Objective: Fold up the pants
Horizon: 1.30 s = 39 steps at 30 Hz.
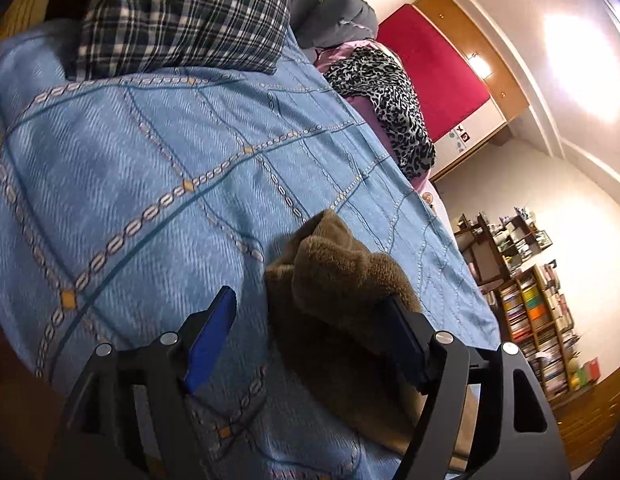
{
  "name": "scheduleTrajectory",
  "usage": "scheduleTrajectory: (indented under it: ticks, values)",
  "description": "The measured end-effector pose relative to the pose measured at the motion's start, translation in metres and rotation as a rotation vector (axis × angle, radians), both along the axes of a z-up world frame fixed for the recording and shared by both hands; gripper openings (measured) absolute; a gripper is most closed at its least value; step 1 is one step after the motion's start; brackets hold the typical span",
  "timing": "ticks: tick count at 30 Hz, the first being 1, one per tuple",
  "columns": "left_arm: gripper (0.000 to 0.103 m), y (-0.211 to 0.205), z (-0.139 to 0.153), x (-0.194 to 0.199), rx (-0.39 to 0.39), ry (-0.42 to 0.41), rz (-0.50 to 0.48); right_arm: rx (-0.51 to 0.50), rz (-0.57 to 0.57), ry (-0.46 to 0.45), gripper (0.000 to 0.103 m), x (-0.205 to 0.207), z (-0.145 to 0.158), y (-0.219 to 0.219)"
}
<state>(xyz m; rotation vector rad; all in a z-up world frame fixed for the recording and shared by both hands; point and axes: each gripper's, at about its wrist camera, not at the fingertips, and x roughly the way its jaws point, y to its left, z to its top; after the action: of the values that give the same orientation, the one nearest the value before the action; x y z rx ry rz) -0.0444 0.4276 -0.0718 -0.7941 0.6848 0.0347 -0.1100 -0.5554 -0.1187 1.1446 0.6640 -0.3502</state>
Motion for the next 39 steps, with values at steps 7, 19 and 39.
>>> scheduleTrajectory:
  ticks: [7, 19, 39]
  values:
    - [0.081, 0.0, 0.013, -0.017, -0.128, -0.038, 0.011, -0.049, 0.049, -0.013, 0.06, 0.023, -0.005, 0.008]
    - [0.086, -0.034, -0.001, 0.008, -0.281, 0.055, -0.033, -0.098, 0.093, 0.044, 0.05, 0.04, -0.017, 0.01]
    - [0.016, -0.047, 0.059, 0.102, -0.202, 0.055, -0.029, -0.268, 0.085, -0.1, 0.016, 0.048, 0.092, 0.001]
